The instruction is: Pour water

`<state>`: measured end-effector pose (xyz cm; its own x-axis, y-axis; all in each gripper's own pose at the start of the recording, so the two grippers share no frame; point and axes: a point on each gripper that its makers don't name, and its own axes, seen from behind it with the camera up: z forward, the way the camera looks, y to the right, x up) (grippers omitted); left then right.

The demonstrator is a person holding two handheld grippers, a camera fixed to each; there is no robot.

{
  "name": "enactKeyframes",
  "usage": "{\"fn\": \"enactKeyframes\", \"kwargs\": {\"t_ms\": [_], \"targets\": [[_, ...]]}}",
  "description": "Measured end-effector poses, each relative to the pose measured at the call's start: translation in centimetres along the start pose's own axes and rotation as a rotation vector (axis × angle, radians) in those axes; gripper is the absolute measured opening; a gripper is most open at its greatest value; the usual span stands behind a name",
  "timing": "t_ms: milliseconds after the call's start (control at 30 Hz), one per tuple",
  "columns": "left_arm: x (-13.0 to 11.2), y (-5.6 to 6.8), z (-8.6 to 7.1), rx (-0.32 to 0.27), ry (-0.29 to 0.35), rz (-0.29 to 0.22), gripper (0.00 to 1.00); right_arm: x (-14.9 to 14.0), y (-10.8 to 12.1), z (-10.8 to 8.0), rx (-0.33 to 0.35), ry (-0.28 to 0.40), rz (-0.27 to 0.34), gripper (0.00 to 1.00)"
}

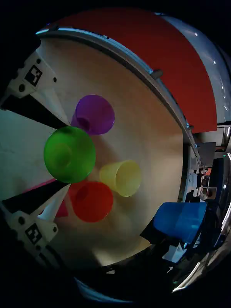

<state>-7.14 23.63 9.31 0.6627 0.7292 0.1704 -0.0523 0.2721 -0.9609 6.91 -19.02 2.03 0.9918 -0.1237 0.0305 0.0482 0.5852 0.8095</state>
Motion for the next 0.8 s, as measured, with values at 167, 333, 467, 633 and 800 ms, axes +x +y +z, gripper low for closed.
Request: {"fn": "enactKeyframes", "kwargs": {"t_ms": [167, 333, 467, 633, 800], "targets": [[0.2, -0.3, -0.4, 0.009, 0.017, -0.009, 0.87, 0.1, 0.0, 0.1, -0.001, -0.002, -0.002, 0.89], [0.3, -0.6, -0.8, 0.019, 0.029, -0.017, 0.87, 0.2, 0.0, 0.2, -0.002, -0.005, -0.003, 0.89], [0.5, -0.8, -1.2, 0.026, 0.045, -0.025, 0.87, 0.4, -0.1, 0.2, -0.002, -0.005, -0.004, 0.89], [0.9, -0.9, -1.6, 0.033, 0.069, -0.037, 0.87, 0.6, -0.2, 0.2, -0.003, -0.009, -0.008, 0.89], [1.1, -1.2, -2.4, 0.051, 0.095, -0.05, 0.87, 0.6, 0.0, 0.2, -0.007, -0.013, -0.01, 0.89]]}}
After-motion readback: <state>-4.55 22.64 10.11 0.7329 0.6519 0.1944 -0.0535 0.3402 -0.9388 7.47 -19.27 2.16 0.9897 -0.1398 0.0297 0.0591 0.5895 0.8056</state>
